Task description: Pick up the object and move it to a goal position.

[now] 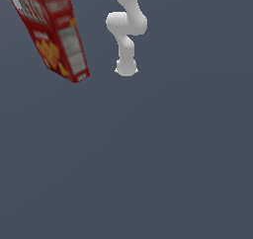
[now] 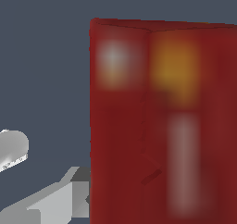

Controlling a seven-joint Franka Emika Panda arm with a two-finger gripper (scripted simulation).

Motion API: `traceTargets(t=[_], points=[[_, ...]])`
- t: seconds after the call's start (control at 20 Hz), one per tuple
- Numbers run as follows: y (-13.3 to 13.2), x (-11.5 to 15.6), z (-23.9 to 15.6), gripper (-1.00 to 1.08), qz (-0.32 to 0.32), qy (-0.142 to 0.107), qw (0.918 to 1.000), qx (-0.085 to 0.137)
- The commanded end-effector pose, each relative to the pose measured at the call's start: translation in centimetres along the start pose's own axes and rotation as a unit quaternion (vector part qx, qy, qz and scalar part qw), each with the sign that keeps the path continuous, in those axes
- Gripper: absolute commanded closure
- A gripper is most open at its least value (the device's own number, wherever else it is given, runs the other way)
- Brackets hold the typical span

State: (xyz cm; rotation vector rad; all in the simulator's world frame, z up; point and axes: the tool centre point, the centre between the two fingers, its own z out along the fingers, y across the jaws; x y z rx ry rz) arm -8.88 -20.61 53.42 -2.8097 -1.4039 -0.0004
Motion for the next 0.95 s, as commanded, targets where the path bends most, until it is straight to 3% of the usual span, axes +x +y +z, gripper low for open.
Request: traceTargets(t=[0.0, 0.9], points=[[0.3, -0.9, -1.5, 1.08, 0.000, 0.000, 1.0000, 0.000], [1.4, -2.9, -5.0, 1.08, 0.000, 0.000, 1.0000, 0.000]])
